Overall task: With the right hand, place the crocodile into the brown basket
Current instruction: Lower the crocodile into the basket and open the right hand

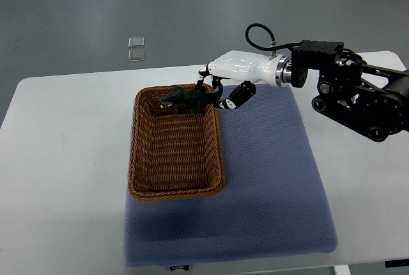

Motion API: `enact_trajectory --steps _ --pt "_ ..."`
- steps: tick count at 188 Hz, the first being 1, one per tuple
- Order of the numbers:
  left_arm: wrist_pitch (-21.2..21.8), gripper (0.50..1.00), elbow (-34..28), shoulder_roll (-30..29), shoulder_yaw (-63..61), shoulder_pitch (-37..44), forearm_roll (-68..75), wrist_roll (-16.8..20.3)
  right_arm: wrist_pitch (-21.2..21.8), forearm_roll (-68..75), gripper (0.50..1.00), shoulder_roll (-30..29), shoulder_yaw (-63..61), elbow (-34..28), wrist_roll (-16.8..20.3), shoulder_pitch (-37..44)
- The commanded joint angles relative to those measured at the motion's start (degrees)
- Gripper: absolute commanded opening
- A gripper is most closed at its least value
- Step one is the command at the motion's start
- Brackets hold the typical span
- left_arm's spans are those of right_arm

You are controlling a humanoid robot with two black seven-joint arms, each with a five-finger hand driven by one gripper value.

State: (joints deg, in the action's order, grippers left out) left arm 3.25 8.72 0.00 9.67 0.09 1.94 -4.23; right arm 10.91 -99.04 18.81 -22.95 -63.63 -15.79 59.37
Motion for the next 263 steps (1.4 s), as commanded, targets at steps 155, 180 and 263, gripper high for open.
enact_trajectory --steps 155,180,263 --pt "0.0 1.0 0.07 0.0 0.0 0.0 0.0 0.01 -1.06 -0.89 0.535 -11.25 4.58 9.66 0.41 -1.98" --pt "0.0 1.0 -0.02 0.0 -0.09 0.0 0.0 0.01 -1.5 -0.89 0.639 -11.25 4.58 9.58 0.41 -2.33" --pt "0.0 1.0 0.07 0.0 -0.09 0.0 0.0 0.01 -1.5 -0.62 0.827 -11.16 4.49 9.4 0.41 -2.86"
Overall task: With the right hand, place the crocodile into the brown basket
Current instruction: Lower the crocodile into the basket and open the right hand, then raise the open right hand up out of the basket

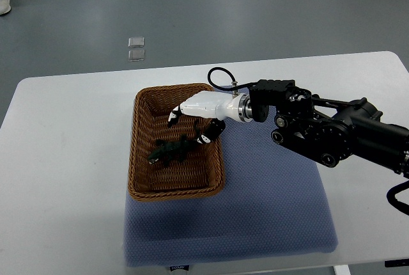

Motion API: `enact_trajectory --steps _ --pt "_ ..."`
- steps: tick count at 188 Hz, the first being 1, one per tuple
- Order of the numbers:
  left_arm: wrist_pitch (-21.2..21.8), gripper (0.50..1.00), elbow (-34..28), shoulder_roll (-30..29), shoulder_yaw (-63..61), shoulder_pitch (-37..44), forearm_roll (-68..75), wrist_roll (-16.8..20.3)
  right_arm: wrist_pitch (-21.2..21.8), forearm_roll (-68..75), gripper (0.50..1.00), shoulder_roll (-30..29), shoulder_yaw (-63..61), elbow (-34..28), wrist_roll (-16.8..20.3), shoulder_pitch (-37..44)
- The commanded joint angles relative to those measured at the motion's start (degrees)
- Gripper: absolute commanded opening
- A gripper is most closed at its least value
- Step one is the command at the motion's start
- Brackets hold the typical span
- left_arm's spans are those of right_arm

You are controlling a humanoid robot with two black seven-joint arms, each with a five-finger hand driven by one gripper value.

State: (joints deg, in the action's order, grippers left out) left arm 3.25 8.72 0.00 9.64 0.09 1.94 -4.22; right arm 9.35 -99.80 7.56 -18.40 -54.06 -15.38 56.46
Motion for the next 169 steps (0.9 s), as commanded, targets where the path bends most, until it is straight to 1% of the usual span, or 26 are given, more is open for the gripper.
enact_trajectory --steps 1,16,23,42,49,55,77,104,127,157,169 --pt "0.0 1.0 0.07 0.0 -0.06 0.0 0.0 0.0 0.06 0.13 0.827 0.09 -0.05 -0.17 -0.01 0.05" --pt "0.0 1.0 -0.02 0.0 0.03 0.0 0.0 0.0 0.06 0.31 0.836 0.27 -0.05 -0.44 -0.01 0.23" --pt "0.0 1.0 -0.02 0.0 0.03 0.0 0.0 0.0 0.06 0.57 0.856 0.53 -0.23 -0.52 -0.01 0.41" --pt "0.0 1.0 -0.02 0.0 -0.06 0.0 0.0 0.0 -0.03 1.1 0.864 1.14 -1.2 -0.96 -0.18 0.67" --pt "0.0 1.0 -0.02 0.0 0.03 0.0 0.0 0.0 -0.03 1.45 0.887 1.58 -1.72 -1.14 -0.27 0.93" --pt "0.0 1.0 -0.02 0.0 0.03 0.0 0.0 0.0 -0.03 1.71 0.895 1.85 -2.77 -1.23 -0.44 0.85" --pt "0.0 1.0 -0.02 0.0 0.03 0.0 0.0 0.0 0.06 2.77 0.907 2.11 -7.61 -1.23 -0.44 -0.12" --pt "0.0 1.0 -0.02 0.0 -0.06 0.0 0.0 0.0 0.06 5.49 0.909 2.29 -14.12 -1.23 -0.53 -2.58" --pt "0.0 1.0 -0.02 0.0 -0.06 0.0 0.0 0.0 0.06 11.56 0.911 2.46 -20.88 -0.96 -0.53 -5.57" --pt "0.0 1.0 -0.02 0.0 0.03 0.0 0.0 0.0 -0.12 25.45 0.911 2.46 -29.76 0.18 -0.53 -10.05" --pt "0.0 1.0 -0.02 0.0 0.03 0.0 0.0 0.0 -1.26 30.97 0.911 2.29 -32.66 1.06 -0.53 -11.9"
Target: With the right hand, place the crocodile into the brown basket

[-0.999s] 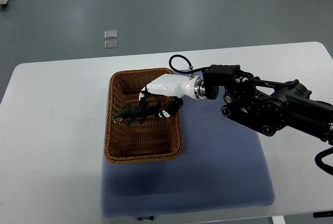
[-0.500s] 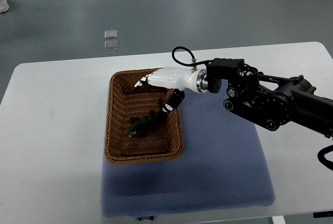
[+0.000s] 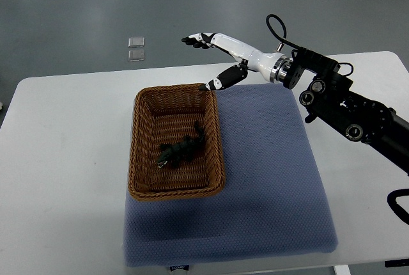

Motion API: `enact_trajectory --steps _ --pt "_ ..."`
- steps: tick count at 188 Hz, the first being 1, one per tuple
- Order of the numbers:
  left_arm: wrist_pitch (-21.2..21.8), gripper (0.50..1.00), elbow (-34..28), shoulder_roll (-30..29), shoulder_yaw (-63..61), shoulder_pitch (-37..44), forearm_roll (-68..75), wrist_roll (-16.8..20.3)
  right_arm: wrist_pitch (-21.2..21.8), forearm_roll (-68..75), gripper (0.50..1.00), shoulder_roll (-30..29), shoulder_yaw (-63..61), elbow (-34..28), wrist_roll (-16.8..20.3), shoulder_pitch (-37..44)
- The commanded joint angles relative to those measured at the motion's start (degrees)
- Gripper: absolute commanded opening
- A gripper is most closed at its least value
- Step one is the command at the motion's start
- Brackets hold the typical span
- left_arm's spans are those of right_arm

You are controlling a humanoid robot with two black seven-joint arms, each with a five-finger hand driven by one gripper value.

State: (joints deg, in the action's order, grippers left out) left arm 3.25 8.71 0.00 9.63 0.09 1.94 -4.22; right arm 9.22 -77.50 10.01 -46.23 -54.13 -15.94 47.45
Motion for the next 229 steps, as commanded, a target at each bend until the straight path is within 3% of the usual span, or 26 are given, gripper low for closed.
enact_trajectory --steps 1,46,110,148,229 --pt "0.0 1.0 -0.01 0.0 0.03 0.0 0.0 0.0 -1.14 8.68 0.911 -0.17 -4.83 1.13 0.03 -2.89" --pt "0.0 1.0 -0.01 0.0 0.03 0.0 0.0 0.0 -7.29 30.81 0.909 -1.05 -8.0 9.83 -0.24 -7.11" --pt "0.0 1.0 0.08 0.0 0.03 0.0 0.0 0.0 -7.64 55.69 0.911 -3.16 -8.26 11.32 -0.67 -9.75" --pt "0.0 1.0 -0.01 0.0 0.03 0.08 0.0 0.0 -7.47 61.06 0.913 -3.42 -10.54 11.5 -5.07 -9.92" --pt "0.0 1.0 0.08 0.0 0.03 0.0 0.0 0.0 -7.91 60.44 0.926 -3.51 -10.9 12.99 -6.04 -10.27"
